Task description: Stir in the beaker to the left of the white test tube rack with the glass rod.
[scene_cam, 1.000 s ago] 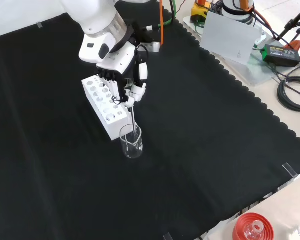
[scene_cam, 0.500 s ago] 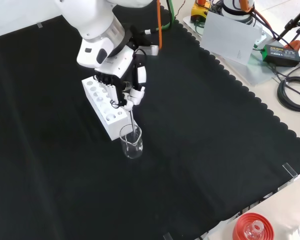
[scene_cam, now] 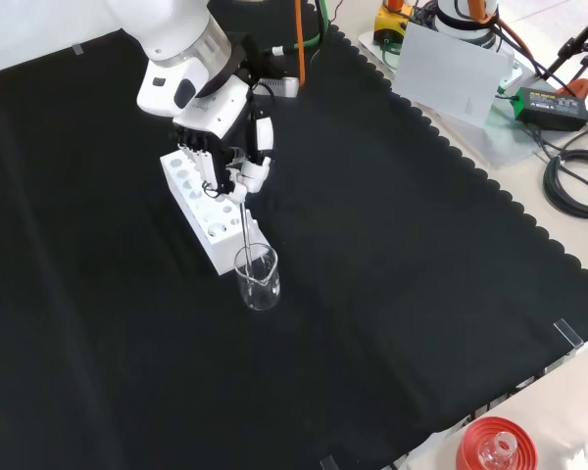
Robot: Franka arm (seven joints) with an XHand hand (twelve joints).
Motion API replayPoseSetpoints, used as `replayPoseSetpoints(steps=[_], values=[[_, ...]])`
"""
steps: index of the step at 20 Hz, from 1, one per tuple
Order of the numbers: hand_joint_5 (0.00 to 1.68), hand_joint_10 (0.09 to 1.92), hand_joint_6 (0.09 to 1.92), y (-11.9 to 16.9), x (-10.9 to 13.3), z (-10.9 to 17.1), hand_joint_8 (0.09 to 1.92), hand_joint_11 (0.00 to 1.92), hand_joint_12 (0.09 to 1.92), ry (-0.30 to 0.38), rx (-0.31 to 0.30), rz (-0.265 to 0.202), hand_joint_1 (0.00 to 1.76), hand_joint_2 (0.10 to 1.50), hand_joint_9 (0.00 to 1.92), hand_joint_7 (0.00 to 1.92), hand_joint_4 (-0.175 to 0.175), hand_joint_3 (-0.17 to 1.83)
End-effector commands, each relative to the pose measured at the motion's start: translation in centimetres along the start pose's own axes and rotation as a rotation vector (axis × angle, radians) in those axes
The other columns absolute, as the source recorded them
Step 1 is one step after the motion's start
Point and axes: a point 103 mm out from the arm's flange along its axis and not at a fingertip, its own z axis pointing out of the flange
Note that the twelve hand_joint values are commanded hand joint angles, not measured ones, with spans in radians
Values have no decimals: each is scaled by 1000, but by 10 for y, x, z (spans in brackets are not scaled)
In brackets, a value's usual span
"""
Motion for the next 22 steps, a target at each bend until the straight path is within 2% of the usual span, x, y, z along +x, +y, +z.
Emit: replayPoseSetpoints(steps=[1,8,17,22], values=[[1051,560,721,-10,-11,-2,1033,1615,723,2,-5,22,1304,800,1763,1198,-175,521],[1051,560,720,-12,1,3,1032,1615,724,-6,2,7,1304,801,1764,1198,-175,519],[1051,560,719,-7,30,7,1030,1614,725,-20,11,-10,1303,803,1764,1199,-175,516],[1051,559,718,-7,34,8,1030,1614,725,-14,9,-23,1304,804,1764,1198,-175,514]])
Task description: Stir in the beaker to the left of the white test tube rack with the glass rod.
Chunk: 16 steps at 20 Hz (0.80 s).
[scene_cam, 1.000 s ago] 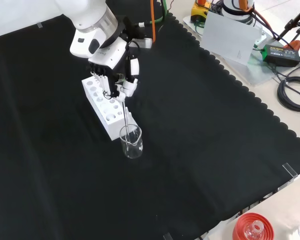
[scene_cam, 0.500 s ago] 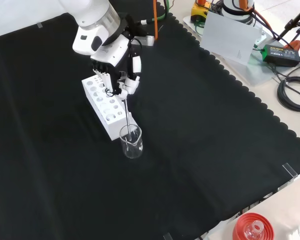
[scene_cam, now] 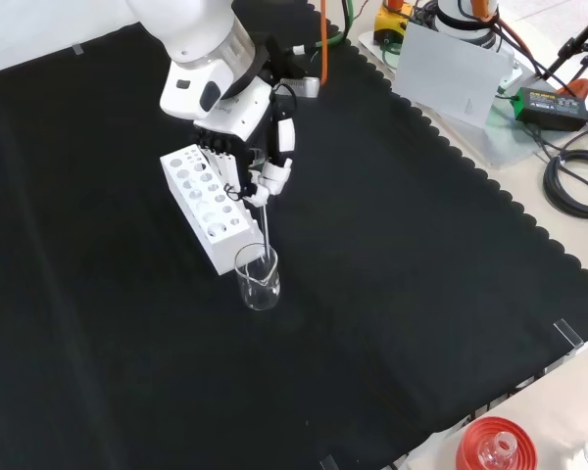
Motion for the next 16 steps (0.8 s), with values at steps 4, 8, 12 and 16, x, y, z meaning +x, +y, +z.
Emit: replayPoseSetpoints(steps=[4,8,12,16], values=[[1051,559,718,-1,4,1,1029,1614,725,0,-7,-7,1303,804,1764,1199,-175,513],[1051,559,717,-1,11,0,1029,1614,725,-14,-5,-1,1303,805,1764,1199,-175,512],[1052,558,716,-1,12,0,1028,1614,725,-3,-4,-4,1303,805,1764,1199,-175,511],[1052,558,715,-1,12,-1,1028,1614,725,-4,-6,-3,1303,806,1764,1199,-175,510]])
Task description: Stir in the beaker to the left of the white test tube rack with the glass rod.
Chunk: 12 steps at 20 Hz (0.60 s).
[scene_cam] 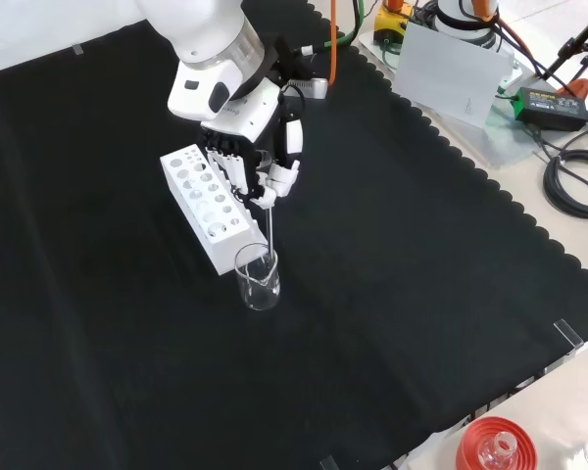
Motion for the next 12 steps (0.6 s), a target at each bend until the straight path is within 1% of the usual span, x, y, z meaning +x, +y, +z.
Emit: replayPoseSetpoints(steps=[1,8,12], values=[[1052,558,715,0,-1,0,1028,1614,725,1,-2,1,1303,806,1764,1199,-175,510],[1053,557,713,2,-5,0,1027,1614,725,5,-8,5,1303,806,1764,1199,-175,508],[1053,557,713,2,-6,0,1027,1614,725,18,-20,-4,1304,807,1764,1199,-175,508]])
